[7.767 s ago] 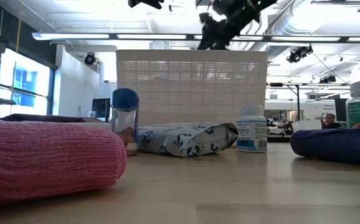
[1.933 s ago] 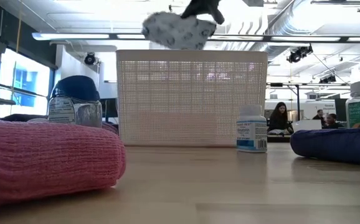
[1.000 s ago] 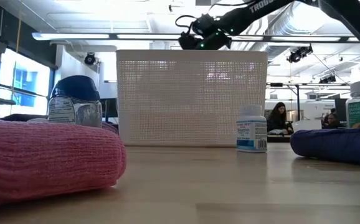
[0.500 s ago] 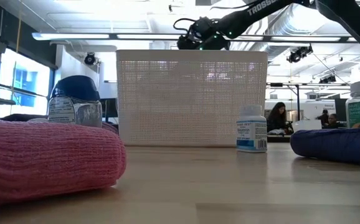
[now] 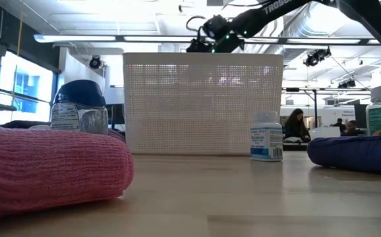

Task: Pick & place medical supplies in basket/bin
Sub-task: Put the white mailer bag into the white bin, then put the blue pill bottle into the white bin

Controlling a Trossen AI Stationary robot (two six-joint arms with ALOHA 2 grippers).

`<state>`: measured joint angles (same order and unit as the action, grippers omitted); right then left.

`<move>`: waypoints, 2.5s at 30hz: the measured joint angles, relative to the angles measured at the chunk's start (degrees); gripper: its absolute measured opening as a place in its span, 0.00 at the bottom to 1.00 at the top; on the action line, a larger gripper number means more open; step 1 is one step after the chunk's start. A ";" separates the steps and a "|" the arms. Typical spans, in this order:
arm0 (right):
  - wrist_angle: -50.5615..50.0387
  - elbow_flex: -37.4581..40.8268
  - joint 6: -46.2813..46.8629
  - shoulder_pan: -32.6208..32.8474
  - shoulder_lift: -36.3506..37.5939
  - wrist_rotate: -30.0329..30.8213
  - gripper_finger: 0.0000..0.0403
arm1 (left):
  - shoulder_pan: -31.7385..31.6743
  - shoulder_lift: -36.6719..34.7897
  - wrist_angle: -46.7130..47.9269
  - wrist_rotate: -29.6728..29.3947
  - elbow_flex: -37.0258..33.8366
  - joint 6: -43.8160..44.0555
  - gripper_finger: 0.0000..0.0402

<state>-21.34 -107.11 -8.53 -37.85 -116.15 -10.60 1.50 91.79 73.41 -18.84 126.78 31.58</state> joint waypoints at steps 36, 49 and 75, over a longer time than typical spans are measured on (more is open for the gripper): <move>-13.32 10.57 33.61 6.94 4.99 11.72 0.21 | 0.02 -4.19 1.74 1.96 -0.02 -6.77 0.40; -12.42 10.51 35.15 5.97 5.43 10.89 0.21 | 0.02 -4.97 1.70 4.79 0.02 -4.11 0.40; -16.64 10.40 33.13 17.41 27.24 6.76 0.53 | 0.03 -4.94 11.37 18.39 0.02 -15.99 0.40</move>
<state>-37.98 -96.71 24.60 -20.43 -88.91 -3.84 1.53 86.85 84.78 -0.45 126.80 15.60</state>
